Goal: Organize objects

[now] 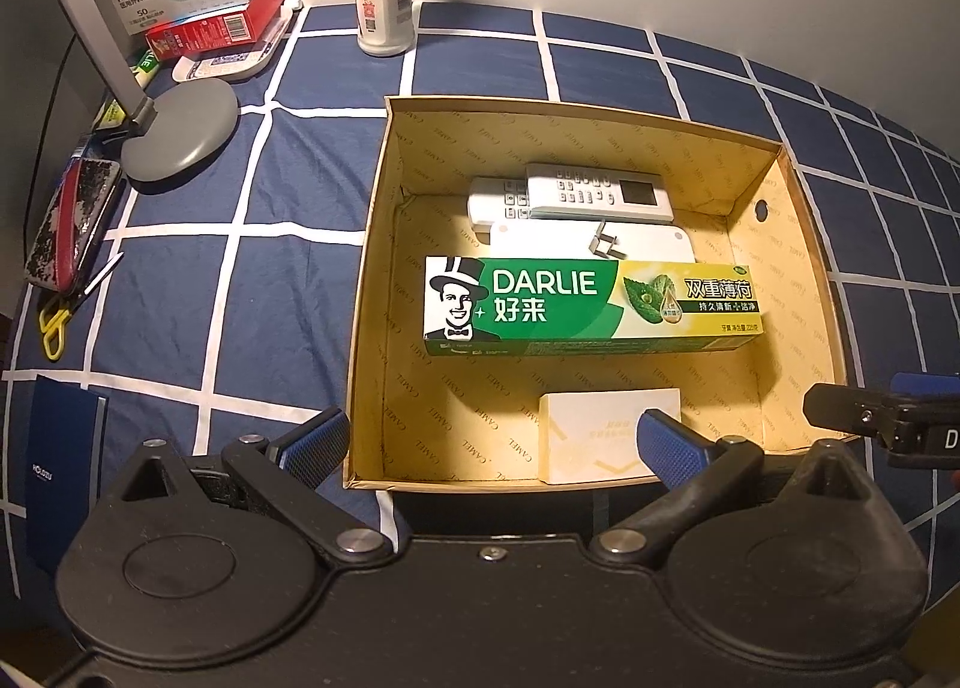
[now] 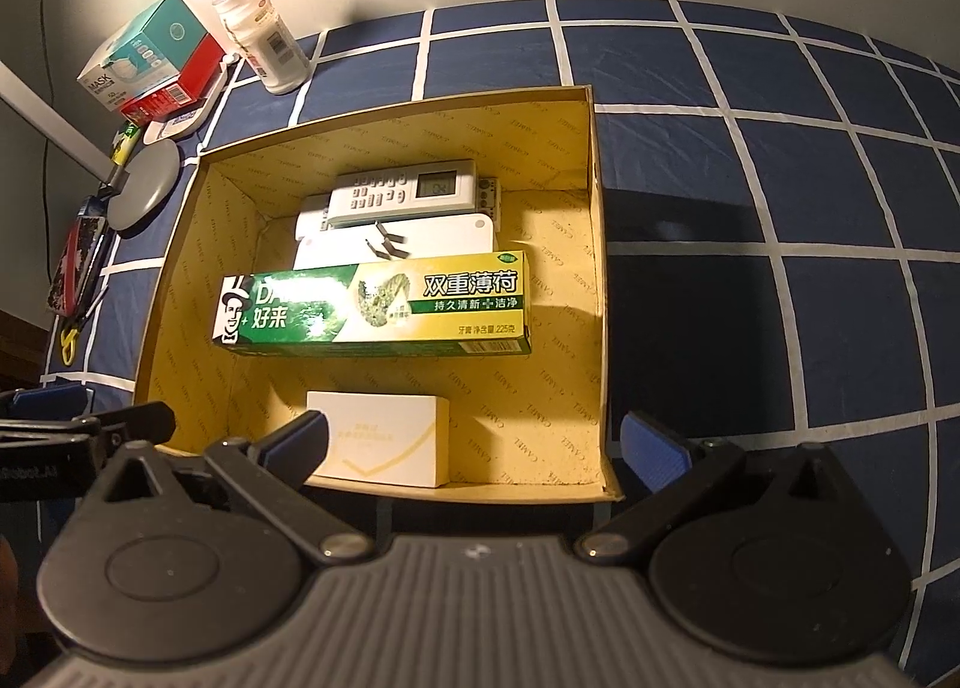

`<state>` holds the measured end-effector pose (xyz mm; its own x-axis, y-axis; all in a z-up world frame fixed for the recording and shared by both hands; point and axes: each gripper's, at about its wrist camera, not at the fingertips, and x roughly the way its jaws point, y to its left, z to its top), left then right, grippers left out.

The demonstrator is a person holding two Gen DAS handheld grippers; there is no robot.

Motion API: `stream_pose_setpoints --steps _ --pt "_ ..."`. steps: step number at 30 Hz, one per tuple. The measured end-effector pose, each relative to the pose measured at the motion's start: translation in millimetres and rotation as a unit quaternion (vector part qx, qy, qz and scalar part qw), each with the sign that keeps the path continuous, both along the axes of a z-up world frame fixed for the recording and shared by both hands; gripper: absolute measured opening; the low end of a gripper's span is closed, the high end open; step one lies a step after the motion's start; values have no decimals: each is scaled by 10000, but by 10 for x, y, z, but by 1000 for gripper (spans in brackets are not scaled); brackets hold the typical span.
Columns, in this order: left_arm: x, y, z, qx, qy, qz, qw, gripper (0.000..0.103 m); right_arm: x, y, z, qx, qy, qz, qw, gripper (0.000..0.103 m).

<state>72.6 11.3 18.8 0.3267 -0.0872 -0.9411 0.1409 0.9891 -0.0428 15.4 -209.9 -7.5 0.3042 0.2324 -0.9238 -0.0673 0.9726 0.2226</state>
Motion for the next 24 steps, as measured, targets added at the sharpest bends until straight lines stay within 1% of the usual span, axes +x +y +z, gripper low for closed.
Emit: stream_pose_setpoints --steps 24 --pt "28 16 -25 25 62 2 10000 103 28 23 -35 -29 51 -3 10000 103"
